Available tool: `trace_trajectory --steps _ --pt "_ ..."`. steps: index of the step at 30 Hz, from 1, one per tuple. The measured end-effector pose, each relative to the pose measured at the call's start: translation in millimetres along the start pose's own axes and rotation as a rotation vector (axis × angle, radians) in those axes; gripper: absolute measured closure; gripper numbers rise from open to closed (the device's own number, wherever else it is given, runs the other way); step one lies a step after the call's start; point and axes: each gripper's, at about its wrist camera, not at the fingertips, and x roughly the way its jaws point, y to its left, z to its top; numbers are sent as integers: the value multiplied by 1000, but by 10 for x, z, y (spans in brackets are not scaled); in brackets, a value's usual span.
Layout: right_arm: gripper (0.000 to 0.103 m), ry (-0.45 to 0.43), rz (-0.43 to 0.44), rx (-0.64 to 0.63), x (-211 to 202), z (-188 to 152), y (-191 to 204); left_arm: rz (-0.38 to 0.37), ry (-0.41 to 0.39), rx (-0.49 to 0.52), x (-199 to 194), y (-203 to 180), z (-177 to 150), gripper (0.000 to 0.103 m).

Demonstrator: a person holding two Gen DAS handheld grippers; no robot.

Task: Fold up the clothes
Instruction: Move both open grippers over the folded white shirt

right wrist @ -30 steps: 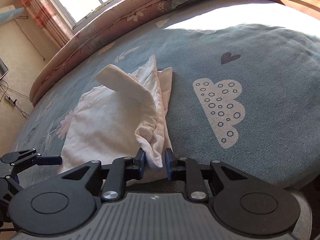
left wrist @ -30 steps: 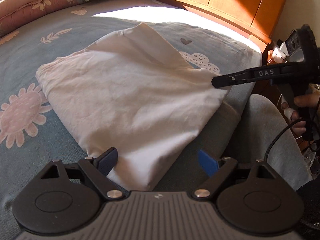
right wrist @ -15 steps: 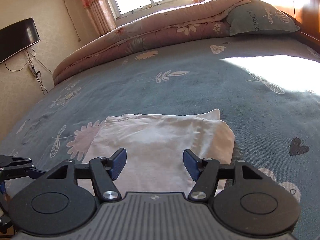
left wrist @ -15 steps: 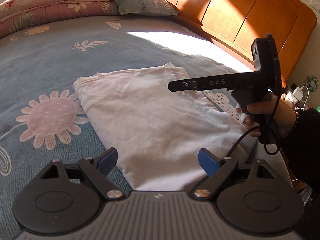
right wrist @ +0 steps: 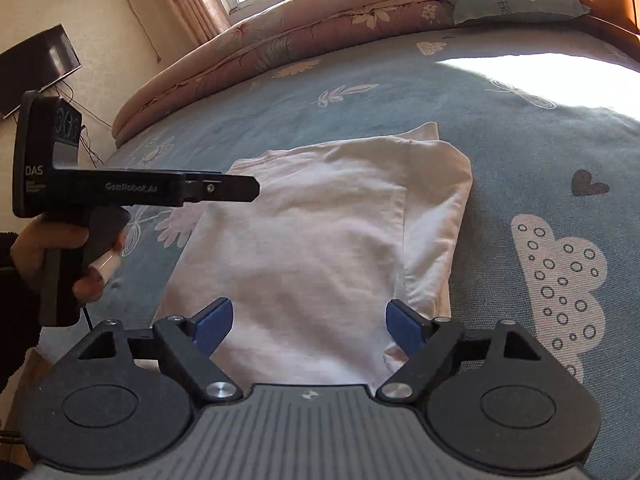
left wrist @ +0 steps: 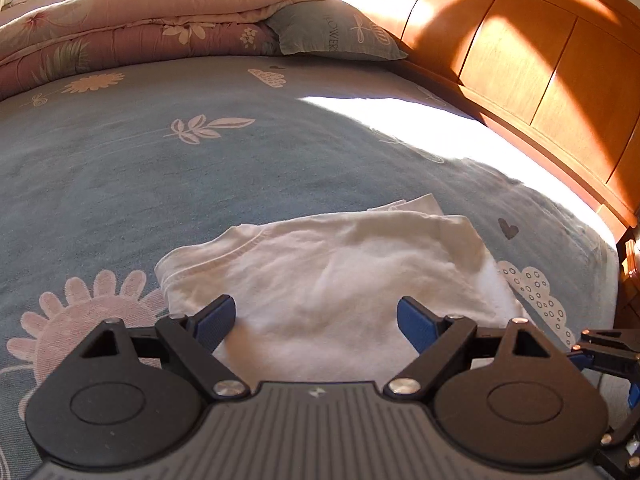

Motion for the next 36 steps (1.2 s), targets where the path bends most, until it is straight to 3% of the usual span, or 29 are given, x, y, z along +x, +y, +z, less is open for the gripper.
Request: trace_trajectory --steps 3,5,9,13,15,18,22,24,26,29,32,36 --pt "11 -12 -6 -23 13 -64 67 5 -4 -60 30 68 67 16" --pt "10 -15 -20 -33 -17 -37 109 -35 -20 -82 -71 36 150 16" --pt "9 -47 -49 -64 -140 -33 181 -119 -36 -10 -141 -171 226 15" --pt "8 -56 -49 -64 -144 -140 100 -44 73 -1 144 -181 151 17" --pt "8 -74 -53 -44 -196 -131 98 -49 62 -21 118 -197 187 17" --pt "6 -97 -25 -84 -336 -87 194 -150 60 -27 81 -328 348 16" --pt "5 -65 15 -52 -275 -111 153 -275 91 29 233 -679 564 16" --pt "5 -39 -12 -44 -265 -145 112 -298 116 59 389 -837 616 16" --pt "5 -56 30 -51 -384 -166 113 -322 145 81 572 -974 618 16" --pt "3 -57 95 -36 -406 -212 90 -302 135 118 789 -1113 619 16" --pt "8 -49 -32 0 -266 -254 -37 -251 125 129 892 -1160 713 16" --pt "9 -97 9 89 -347 -219 -151 -271 102 118 717 -1131 795 16"
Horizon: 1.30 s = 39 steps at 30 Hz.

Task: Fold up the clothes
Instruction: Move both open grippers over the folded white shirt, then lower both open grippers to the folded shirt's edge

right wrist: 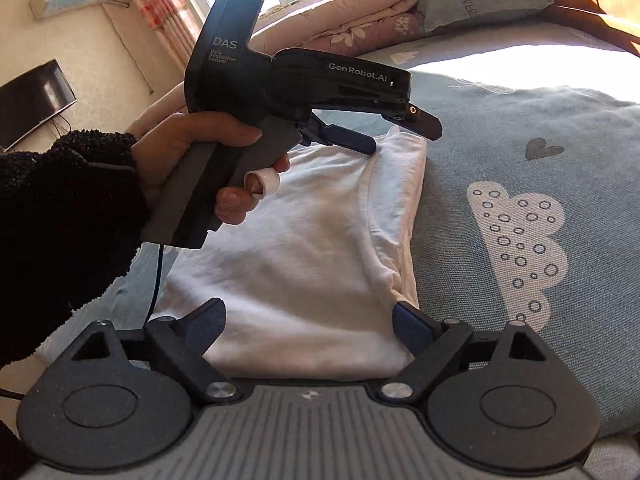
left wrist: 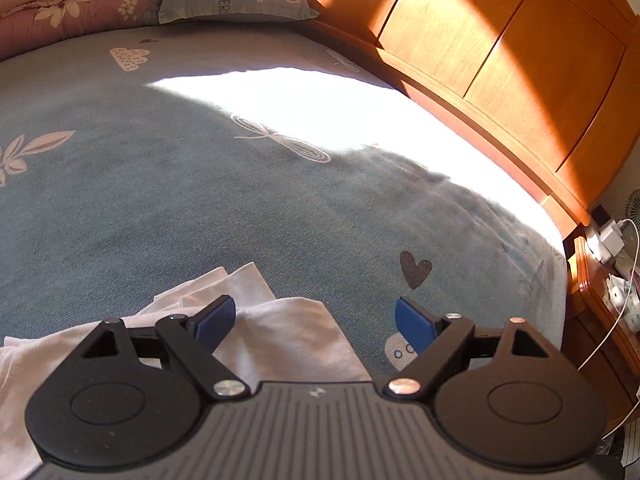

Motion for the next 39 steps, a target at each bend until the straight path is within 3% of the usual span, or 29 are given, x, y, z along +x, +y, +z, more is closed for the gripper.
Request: trace_trajectory --steps 5,8,12,16,19,24,29,33,37,39 --pt "8 -11 82 -38 69 82 126 -60 12 5 -205 -34 -34 16" --pt "10 5 -6 -41 277 104 96 -153 56 -22 -214 -52 -84 16" --pt "10 -14 12 -25 287 69 31 -279 127 -47 -40 -132 -187 16" --pt "9 -18 6 -47 282 0 41 -194 126 -43 252 -129 -192 16" --pt "9 -19 11 -27 273 -9 21 -173 88 -82 249 -90 -78 17" --pt "5 -24 42 -3 277 -54 -29 -108 33 5 -218 -148 30 16" --pt "0 -12 36 5 309 -75 4 -53 61 0 -756 -36 -283 16" --pt "0 5 14 4 299 -72 72 -67 79 -99 -1106 118 -772 16" --pt "0 19 -5 4 232 -79 124 -91 65 -262 -1294 341 -1222 13" --pt "0 20 -16 -2 180 -96 147 -83 102 -391 -1259 509 -1453 13"
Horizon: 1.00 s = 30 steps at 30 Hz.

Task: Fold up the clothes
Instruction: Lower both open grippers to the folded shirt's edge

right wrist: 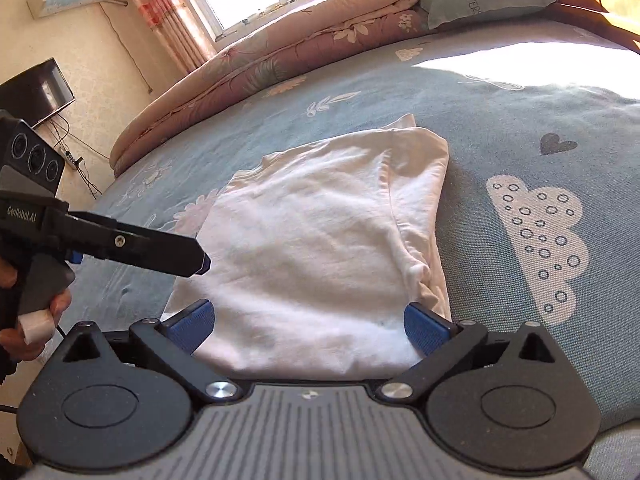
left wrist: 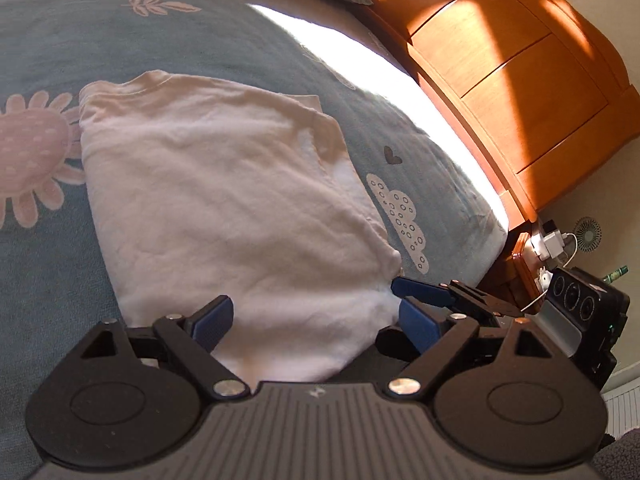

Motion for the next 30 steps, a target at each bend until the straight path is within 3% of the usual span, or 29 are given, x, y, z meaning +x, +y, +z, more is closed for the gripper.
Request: trace_trajectory --steps 3,7,11,16,20,25,30 --pt "0 2 -15 1 -72 -24 12 -37 -18 -67 -103 102 -143 14" --pt "0 -13 -28 5 -184 -47 33 -88 -72 -55 -268 62 -223 11" --pt "0 -14 -39 8 -210 -61 55 -78 26 -119 -105 170 -337 11" --pt "0 -27 -54 9 -313 -89 82 -67 -39 -7 -292 -14 -367 11" --pt "0 -32 -59 21 -325 -87 85 -40 -101 14 -315 -48 -253 11" --pt "0 -31 -66 0 -346 -91 119 -62 -2 -34 -42 29 -322 11" --pt "0 -22 -74 3 -358 -60 67 -4 -80 15 -217 -38 -199 11"
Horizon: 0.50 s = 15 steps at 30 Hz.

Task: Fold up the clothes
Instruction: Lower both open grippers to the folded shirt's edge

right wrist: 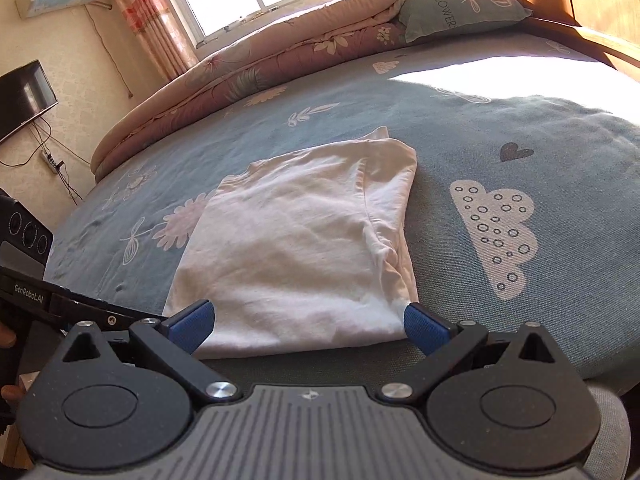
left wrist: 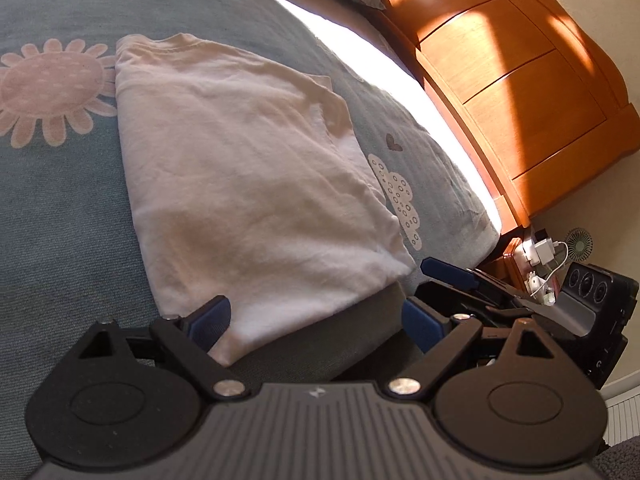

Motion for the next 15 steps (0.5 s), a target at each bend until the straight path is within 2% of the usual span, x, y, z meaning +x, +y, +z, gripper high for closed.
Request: trace_trajectory --steps 3,6,10,15 --pt "0 -2 15 -14 52 104 19 54 -59 -9 -68 21 206 11" --pt "0 -20 51 -43 155 232 107 65 -90 -81 0 104 388 11" --pt "0 6 46 -80 378 347 210 135 -99 -122 186 194 455 11" --pt "0 107 22 -36 656 355 128 102 -131 -170 249 295 402 3"
